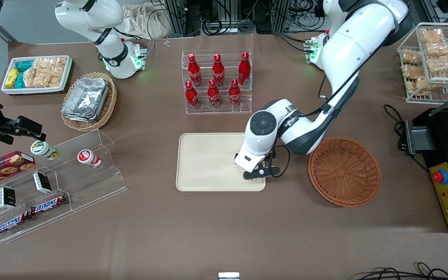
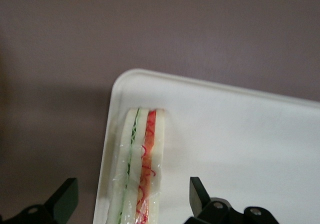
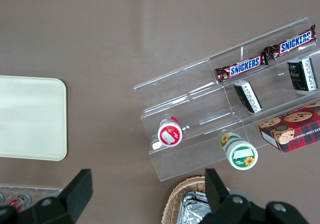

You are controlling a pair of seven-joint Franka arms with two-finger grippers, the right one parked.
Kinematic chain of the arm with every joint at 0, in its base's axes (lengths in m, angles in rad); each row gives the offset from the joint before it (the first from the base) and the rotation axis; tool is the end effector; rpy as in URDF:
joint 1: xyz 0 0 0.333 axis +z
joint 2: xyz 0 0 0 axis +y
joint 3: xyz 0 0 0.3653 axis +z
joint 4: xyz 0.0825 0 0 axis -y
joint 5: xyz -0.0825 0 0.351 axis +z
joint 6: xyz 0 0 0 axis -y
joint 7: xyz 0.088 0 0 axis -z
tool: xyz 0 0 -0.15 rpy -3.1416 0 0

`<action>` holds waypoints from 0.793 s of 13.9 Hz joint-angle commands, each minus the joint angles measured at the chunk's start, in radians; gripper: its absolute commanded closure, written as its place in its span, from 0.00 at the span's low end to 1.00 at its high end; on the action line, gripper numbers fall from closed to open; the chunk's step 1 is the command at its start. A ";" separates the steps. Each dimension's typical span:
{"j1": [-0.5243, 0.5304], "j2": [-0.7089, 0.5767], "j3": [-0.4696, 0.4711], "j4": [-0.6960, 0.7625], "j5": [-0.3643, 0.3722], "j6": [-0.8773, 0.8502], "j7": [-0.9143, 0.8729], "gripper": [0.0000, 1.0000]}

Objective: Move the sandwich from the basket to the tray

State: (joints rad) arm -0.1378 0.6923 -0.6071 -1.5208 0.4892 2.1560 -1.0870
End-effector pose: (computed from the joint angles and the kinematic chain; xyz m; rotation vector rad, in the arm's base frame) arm 0.5985 -0.3921 0.3238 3.0860 0.3229 0.1345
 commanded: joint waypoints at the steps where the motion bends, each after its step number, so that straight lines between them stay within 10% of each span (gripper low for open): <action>1: 0.056 -0.137 0.001 -0.025 0.008 -0.091 -0.039 0.00; 11: 0.380 -0.474 -0.011 -0.076 -0.314 -0.386 0.434 0.00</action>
State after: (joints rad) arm 0.1706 0.3039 -0.6088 -1.5460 0.2461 1.8072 -0.7795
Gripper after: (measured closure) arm 0.000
